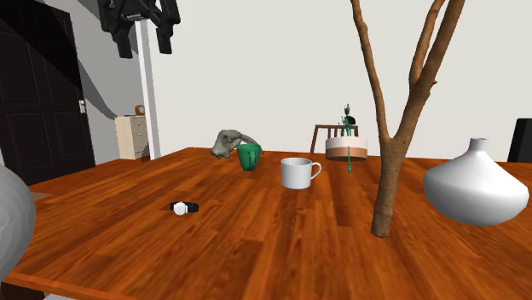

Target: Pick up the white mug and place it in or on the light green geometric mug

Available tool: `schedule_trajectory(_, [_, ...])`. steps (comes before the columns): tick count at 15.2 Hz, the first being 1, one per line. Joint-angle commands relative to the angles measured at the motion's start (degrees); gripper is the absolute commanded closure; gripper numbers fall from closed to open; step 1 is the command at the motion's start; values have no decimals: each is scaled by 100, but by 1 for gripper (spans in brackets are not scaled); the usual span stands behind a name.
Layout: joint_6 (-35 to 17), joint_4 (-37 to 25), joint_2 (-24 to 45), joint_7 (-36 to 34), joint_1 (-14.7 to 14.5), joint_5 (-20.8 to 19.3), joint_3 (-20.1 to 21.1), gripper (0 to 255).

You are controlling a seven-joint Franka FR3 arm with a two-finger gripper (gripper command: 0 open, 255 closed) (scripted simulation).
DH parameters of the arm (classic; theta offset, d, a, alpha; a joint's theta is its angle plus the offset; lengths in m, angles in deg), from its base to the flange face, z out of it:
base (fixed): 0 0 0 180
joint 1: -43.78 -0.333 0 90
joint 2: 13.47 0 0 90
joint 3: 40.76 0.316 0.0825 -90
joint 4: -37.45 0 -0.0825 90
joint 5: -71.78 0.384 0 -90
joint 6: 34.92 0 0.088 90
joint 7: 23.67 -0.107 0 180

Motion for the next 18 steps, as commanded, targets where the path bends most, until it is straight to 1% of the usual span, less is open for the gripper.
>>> schedule_trajectory(1, [0, 0, 0, 0, 0, 0, 0, 0])
schedule_trajectory(9, [-1266, 151, 1133, 540, 115, -284, -434, 0])
schedule_trajectory(13, [-1845, 39, 1829, 798, 163, -366, -636, 0])
schedule_trajectory(18, [-2480, -277, 2783, 1126, 211, -393, -868, 0])
